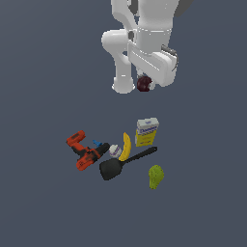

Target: Pick up a designated object from a clutter of objects.

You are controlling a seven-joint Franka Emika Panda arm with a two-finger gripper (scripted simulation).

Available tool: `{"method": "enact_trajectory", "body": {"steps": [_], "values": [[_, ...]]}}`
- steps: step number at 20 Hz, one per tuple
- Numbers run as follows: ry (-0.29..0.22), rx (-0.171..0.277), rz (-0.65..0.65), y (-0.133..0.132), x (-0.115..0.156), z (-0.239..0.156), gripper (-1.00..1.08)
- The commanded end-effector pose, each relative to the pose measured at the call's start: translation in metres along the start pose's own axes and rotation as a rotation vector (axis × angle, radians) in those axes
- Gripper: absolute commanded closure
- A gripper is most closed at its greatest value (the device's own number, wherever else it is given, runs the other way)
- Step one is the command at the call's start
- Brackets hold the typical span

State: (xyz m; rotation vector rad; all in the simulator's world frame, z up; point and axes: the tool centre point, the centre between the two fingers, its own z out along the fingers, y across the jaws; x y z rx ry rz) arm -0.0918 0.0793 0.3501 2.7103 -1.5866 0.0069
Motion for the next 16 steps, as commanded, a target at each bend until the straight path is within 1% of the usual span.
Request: {"method": "enact_trajectory", "body": {"steps": [1,9,16], "values": [[-0.001,-0.001,0.001,-0.004,-0.010,-0.021,1.08],[-0.004,-0.001,0.001,-0.016,-0.030,-0.062,1.08],[-0.004,-0.001,0.001,-0.020,-0.035,-0.074,1.08]]}}
